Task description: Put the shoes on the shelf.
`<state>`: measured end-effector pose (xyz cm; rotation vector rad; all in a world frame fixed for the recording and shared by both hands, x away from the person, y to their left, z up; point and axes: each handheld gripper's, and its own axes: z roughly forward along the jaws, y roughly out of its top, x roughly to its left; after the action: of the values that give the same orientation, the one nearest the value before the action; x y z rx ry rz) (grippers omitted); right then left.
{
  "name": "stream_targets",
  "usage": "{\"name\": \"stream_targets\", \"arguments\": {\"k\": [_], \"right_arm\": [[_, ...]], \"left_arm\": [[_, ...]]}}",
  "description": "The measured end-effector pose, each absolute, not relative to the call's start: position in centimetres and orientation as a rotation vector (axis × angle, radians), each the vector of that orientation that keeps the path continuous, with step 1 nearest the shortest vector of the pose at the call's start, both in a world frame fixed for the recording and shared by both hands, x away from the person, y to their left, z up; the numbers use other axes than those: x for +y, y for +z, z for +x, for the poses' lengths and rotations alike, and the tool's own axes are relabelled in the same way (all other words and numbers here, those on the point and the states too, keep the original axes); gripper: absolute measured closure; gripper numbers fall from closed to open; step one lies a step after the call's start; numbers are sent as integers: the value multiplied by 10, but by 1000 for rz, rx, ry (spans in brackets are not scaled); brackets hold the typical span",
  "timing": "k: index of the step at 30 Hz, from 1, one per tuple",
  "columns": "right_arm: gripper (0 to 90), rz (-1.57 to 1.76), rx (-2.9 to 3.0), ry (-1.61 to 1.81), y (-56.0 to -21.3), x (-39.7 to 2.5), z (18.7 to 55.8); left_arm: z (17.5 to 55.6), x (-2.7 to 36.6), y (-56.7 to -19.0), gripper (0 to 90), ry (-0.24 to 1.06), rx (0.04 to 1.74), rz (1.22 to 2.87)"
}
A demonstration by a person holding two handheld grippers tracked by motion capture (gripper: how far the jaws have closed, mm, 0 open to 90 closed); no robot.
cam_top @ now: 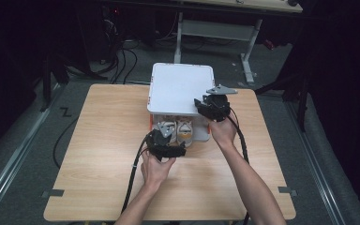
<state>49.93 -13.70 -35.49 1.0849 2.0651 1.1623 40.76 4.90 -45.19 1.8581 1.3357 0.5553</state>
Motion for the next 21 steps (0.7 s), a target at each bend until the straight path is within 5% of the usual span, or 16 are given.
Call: {"name": "stream_targets", "arguments": {"k": [21], "right_arm": [[589, 1084, 2063, 1163, -355, -137, 499]], "left_arm": [[433, 33, -466, 213, 661, 1438, 1903]]}}
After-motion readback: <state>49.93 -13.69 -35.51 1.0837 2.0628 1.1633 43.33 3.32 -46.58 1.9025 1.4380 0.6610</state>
